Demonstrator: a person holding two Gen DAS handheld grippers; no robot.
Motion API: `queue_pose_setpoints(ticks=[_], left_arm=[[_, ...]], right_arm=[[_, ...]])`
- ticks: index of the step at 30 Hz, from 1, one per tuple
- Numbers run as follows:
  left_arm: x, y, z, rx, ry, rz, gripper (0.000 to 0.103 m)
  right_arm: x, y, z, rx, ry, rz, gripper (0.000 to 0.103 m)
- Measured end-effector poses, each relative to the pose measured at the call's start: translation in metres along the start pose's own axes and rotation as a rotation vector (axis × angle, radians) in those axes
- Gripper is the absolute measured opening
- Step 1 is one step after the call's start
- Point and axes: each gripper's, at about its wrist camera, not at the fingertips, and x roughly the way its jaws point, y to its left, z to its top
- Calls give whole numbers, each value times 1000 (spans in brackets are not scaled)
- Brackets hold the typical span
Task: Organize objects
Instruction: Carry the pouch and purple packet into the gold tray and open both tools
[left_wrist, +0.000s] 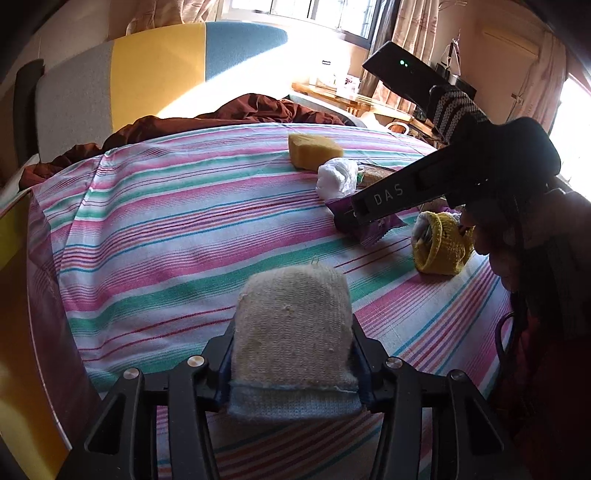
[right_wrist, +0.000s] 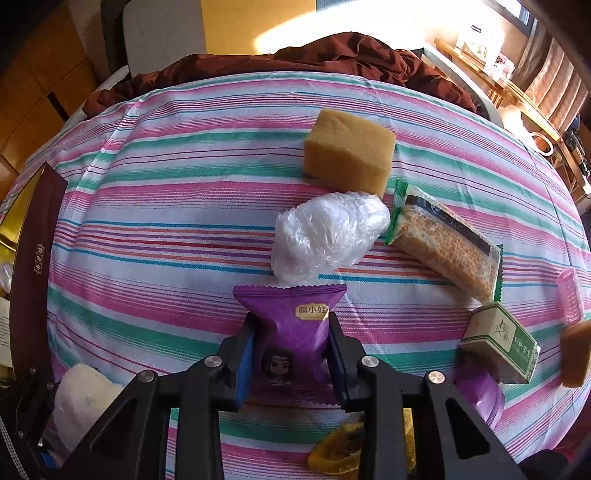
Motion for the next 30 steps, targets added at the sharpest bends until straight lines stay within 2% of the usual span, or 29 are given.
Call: queue_pose_setpoints(ticks=[3,9,12,15,21,25,30], left_arm=[[-15,2,0,-20,6,10,52],[-66,23,7,-73,-68,37,52],[-96,46,12,-118,-113,82,52],[-124,83,17,-196,-142,123,52],[-163,181,11,-377,-144,292,52],[-170,249,0,-489,-100,384,52],[-161,303,-9,-537,-50,484,53]], right_arm=[[-2,3,1,-19,-13,7,34],[-11,20,1,-90,-53,44,34],[-12,27,1,-112,-62,49,34],[-9,35,5,-127,-62,42,34],[-12,40,3,-138,-80,37,34],[-15,41,2,-142,-94,38,34],[-16,41,3,-139,-103,40,34]])
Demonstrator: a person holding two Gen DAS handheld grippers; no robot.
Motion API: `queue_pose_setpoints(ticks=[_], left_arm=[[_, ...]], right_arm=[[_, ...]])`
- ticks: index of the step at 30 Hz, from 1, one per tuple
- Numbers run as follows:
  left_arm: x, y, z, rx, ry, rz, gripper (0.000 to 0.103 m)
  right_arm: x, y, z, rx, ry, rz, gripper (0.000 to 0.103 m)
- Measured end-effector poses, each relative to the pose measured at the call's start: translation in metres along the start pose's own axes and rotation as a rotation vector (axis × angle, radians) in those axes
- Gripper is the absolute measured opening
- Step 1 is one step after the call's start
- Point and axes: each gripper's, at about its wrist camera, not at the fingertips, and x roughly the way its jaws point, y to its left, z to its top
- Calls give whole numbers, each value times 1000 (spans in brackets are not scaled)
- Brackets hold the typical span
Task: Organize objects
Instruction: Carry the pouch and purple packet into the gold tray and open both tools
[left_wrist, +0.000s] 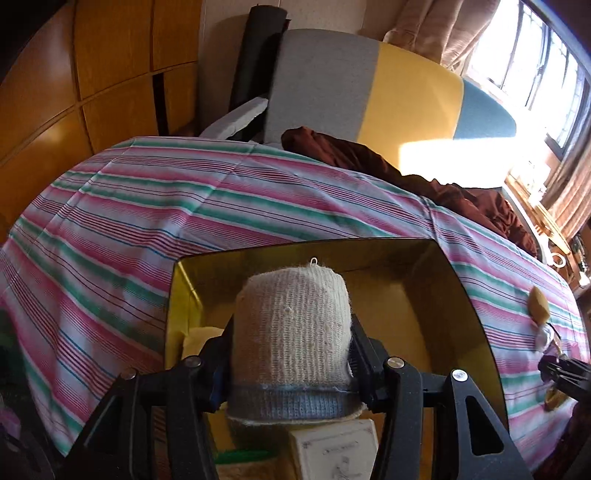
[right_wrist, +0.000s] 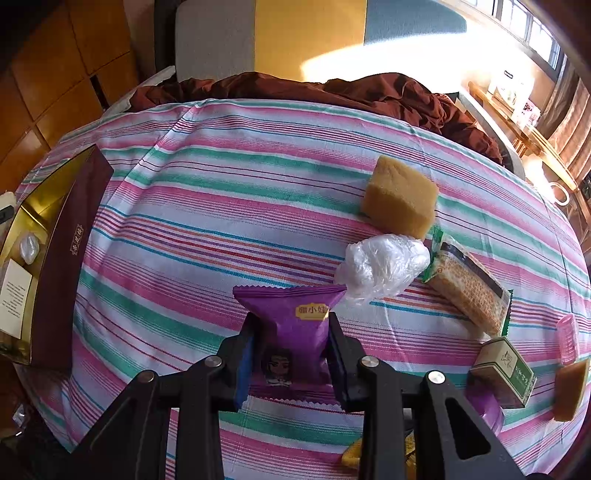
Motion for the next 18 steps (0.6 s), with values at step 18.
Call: queue_pose_setpoints(ticks=[18], left_arm=[[-48,12,-39,-47,-97,54,71]], right_arm=[[-37,63,7,-55,-121,111,34]])
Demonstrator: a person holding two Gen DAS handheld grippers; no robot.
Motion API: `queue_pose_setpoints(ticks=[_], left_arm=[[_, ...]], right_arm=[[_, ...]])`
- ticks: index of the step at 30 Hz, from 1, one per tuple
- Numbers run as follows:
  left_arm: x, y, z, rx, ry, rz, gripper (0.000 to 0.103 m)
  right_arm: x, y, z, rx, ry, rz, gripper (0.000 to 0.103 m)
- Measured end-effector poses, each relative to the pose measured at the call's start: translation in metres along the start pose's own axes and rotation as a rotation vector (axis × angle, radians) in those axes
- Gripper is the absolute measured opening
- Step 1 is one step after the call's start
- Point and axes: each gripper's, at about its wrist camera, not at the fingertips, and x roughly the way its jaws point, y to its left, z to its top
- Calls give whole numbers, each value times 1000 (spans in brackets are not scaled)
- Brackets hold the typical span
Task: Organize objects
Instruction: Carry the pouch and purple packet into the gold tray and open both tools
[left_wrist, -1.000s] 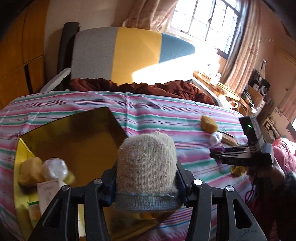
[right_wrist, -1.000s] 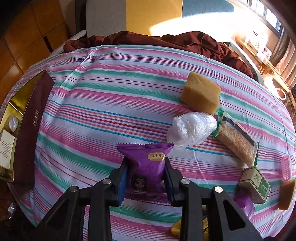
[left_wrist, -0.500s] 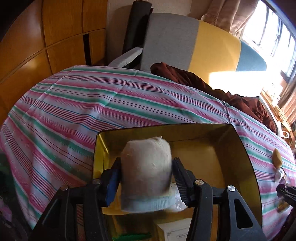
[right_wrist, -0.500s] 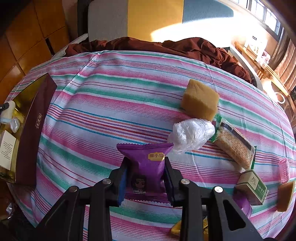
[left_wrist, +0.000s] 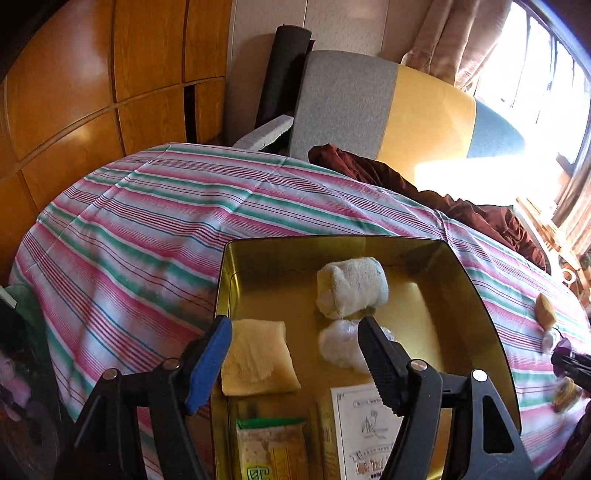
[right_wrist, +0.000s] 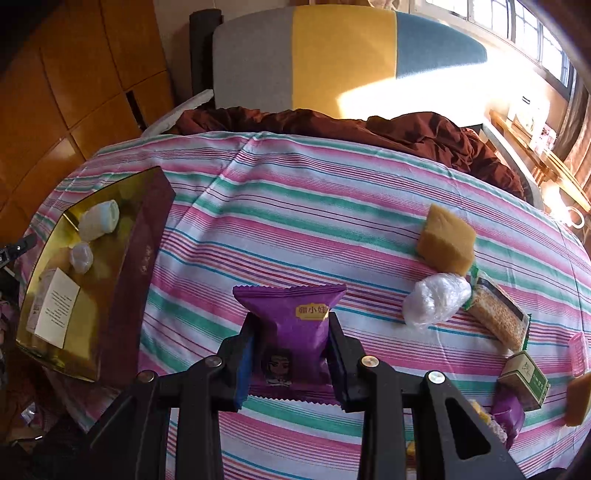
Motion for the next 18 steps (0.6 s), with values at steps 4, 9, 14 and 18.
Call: queue_pose_setpoints(ticks=[4,9,14,18], left_arm=[[-21,0,-10,3,-45,10,74],[-42,-2,-19,25,-90,26,74],[-51,-4,-27,46,-107,30,75],[-52,0,-32,37,-101,26,76]], right_arm=[[-6,53,10,-65,-41,87,34],[-1,121,17,-157,-45,190,34],[20,174,12,-237,16,242,34],[37,202,2,-282,76,268,35]])
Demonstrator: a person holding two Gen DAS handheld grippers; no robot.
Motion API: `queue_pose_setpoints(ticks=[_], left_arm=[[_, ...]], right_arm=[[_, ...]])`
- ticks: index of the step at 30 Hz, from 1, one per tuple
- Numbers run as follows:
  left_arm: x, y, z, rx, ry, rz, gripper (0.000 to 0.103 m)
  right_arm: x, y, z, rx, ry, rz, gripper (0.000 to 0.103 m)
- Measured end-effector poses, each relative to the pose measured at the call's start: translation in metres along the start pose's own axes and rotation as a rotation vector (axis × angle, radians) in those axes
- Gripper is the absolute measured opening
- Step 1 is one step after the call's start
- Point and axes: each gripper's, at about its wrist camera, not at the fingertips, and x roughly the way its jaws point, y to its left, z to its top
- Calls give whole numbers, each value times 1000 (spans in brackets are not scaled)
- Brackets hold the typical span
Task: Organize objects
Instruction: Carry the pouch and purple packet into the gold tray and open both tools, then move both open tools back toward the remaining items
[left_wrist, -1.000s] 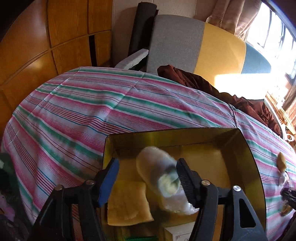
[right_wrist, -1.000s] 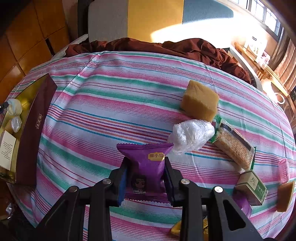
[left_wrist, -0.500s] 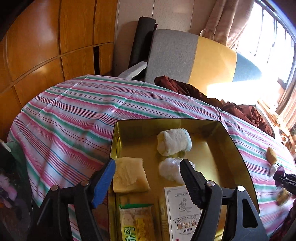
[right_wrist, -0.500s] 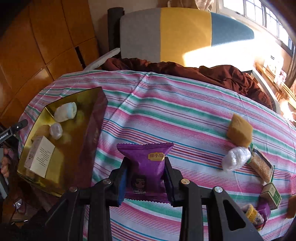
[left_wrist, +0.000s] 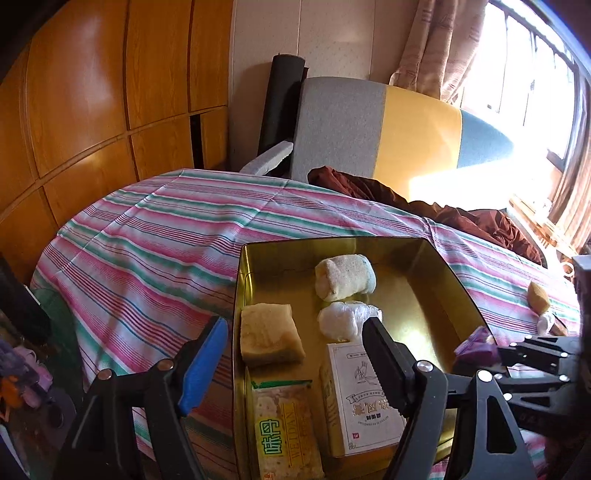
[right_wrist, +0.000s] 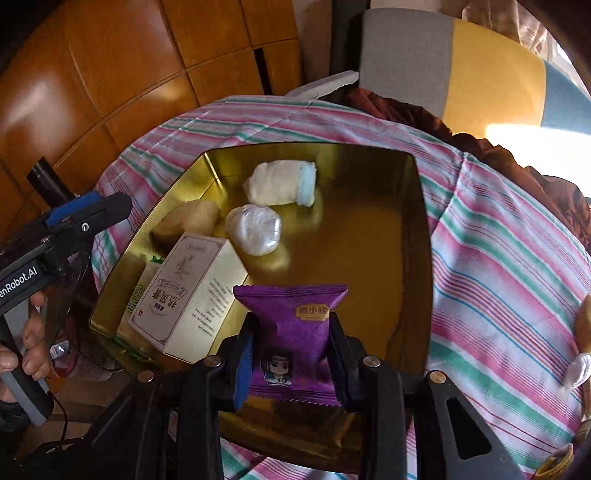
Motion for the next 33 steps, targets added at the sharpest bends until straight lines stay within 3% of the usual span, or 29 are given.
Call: queue_pose_setpoints(ticks=[4,11,16,18,20,23,33], left_arm=[[1,2,-4,-7,9,5,76],[3,1,-5,-8,16,4,76],[1,-3,-4,-5,11,-8,76],[-1,-6,-3,0,5,-14,76],[-2,-9,0,5,2,-25,76],[-4,-18,3,19,1,-47,77],[-6,-74,7,130,21,-159,81]], right_arm=[[13,12,-7,-20,37,36,45],[0,3,-9,11,1,49,46],[-18,-17,-10,56,-37,5,47],[-26,-30,-11,88,-55,-19,49],[-34,-46,-14,122,-65,-54,63],[-46,-75,-22,188,-79,-115,75],[-101,-203,-67,416,-79,-373,78]])
